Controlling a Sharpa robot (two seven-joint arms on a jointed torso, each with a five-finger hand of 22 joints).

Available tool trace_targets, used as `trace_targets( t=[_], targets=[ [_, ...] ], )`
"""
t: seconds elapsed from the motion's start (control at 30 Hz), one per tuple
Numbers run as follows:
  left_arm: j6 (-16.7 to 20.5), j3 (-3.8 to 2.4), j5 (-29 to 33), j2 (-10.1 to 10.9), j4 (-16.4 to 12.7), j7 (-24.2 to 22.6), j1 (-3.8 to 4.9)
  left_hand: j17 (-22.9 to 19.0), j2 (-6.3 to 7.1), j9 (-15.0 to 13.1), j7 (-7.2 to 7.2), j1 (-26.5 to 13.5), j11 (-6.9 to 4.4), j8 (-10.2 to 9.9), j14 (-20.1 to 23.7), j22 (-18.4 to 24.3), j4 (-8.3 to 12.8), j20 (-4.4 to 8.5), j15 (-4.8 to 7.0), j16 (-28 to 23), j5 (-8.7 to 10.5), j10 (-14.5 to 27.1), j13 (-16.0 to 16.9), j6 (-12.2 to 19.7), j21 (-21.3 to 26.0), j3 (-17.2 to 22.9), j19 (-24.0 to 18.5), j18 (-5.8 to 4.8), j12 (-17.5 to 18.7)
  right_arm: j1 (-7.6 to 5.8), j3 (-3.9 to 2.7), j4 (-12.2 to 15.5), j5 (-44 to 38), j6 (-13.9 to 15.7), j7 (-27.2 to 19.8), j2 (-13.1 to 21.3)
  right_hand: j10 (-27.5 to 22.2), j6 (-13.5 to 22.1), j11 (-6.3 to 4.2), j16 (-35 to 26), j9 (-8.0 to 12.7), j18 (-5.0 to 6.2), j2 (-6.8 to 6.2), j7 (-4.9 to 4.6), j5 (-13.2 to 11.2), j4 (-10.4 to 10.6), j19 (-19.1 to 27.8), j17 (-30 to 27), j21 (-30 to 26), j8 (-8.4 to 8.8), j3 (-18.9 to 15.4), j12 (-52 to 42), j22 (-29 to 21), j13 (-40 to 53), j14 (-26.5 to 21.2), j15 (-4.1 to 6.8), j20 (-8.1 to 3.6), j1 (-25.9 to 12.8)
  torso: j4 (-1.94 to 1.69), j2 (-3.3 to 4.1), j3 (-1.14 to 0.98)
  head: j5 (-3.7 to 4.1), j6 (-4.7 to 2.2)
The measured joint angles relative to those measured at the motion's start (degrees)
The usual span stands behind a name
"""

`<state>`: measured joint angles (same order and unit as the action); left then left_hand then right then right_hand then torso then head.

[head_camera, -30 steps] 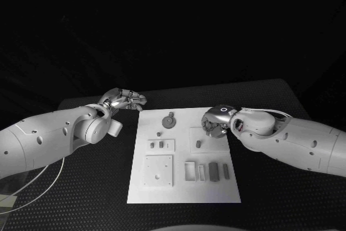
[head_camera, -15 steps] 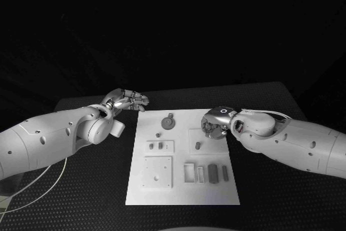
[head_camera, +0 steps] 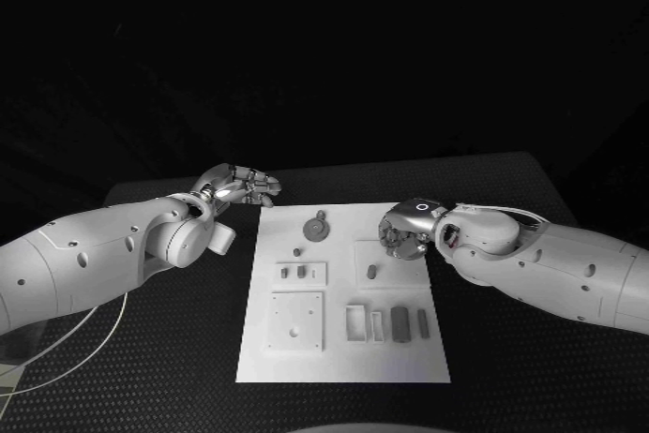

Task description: Assemble the parts on the task board

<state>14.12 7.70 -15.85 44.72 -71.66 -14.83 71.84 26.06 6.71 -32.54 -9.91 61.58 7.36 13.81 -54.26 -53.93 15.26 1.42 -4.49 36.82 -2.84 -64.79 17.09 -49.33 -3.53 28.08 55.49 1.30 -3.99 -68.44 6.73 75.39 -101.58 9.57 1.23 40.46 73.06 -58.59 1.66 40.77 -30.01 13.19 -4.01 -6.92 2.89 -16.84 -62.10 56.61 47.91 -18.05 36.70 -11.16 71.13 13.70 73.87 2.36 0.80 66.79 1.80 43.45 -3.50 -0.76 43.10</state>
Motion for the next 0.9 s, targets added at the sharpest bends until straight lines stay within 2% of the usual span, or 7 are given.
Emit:
trace_targets(
  t=[0.5,0.9],
  targets=[
    [0.0,0.01,0.0,0.2,0.0,0.0,0.00,0.1,0.00,0.1,0.00,0.0,0.00,0.0,0.0,0.1,0.0,0.00,0.00,-0.2,0.00,0.0,-0.1,0.0,0.0,0.0,0.0,-0.01,0.0,-0.01,0.00,-0.1,0.1,-0.1,0.0,0.0,-0.2,0.4,-0.19,0.0,0.0,0.02,-0.59,-0.05,0.0,0.0,0.6,-0.2,0.0,0.30,0.0,0.0,0.2,0.0,-0.4,-0.42,0.01,0.6,-0.05,0.03,0.19,-0.28,0.41],
    [0.0,0.01,0.0,0.2,0.0,0.0,0.01,0.2,0.00,0.0,0.00,0.0,0.00,0.0,0.0,0.2,0.0,-0.21,0.00,-0.2,0.00,0.0,-0.1,0.0,0.0,0.0,0.2,-0.01,0.0,-0.07,-0.05,-0.4,0.2,-0.3,-0.2,-0.2,-0.3,0.7,-0.11,0.0,0.2,0.02,-0.60,-0.34,-0.1,0.0,0.6,-0.3,0.0,0.55,0.0,0.1,0.2,0.0,-0.4,-0.42,0.02,0.6,-0.04,0.05,0.27,-0.25,0.34]
  ],
)
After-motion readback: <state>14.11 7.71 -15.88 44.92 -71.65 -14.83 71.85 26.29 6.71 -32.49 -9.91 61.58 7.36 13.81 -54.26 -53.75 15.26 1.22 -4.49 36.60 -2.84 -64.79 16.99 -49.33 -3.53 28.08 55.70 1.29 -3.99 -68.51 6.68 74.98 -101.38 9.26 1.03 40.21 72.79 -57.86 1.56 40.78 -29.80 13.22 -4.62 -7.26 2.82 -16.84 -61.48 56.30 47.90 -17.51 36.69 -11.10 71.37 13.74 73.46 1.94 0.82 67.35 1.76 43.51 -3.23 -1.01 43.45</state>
